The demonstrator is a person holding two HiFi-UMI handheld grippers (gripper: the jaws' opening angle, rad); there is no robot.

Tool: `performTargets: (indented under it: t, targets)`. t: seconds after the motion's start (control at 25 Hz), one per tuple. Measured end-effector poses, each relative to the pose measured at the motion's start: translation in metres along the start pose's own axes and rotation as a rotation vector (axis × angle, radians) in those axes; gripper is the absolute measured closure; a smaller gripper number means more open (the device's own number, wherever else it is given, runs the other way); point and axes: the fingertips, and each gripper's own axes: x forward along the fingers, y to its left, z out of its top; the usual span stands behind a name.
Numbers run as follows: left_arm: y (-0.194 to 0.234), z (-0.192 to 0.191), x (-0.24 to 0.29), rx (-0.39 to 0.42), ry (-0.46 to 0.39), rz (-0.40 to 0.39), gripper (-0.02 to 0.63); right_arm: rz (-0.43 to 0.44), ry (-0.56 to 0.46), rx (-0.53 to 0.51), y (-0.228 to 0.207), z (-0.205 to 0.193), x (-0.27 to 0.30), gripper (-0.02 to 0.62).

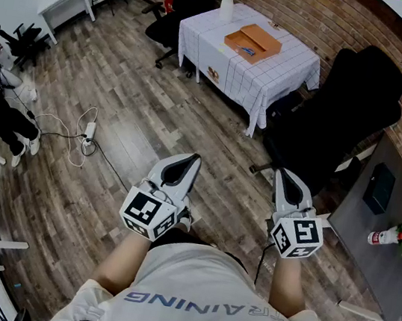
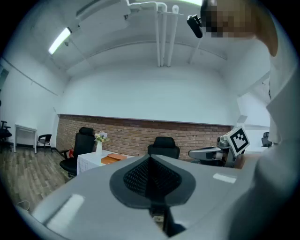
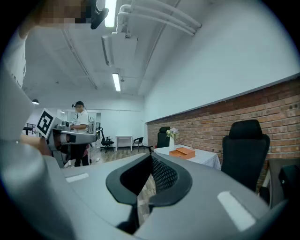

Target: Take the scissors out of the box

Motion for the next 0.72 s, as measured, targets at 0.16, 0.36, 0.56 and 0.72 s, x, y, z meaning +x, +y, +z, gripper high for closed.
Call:
performTargets:
  t: [0.16,0.36,0.56,0.72]
  targets:
    - [0.001,-0.005,0.003,-0.013,0.021,0.011,0.607,0.002,0.012,0.0,-0.003,-0.003,0.001,0.581]
    - [0.005,-0.005,0.006,-0.018,0.029,0.015,0.607,-0.001,0.02,0.004,-0.004,-0.005,0.002,0.581]
    - [0.016,-0.005,0.007,-0.017,0.039,0.027,0.607,-0.012,0.029,0.019,-0.008,-0.01,0.006,0.581]
    - [0.025,-0.013,0.01,-0.025,0.062,0.027,0.607,-0.012,0.033,0.061,-0.008,-0.018,0.015,0.581]
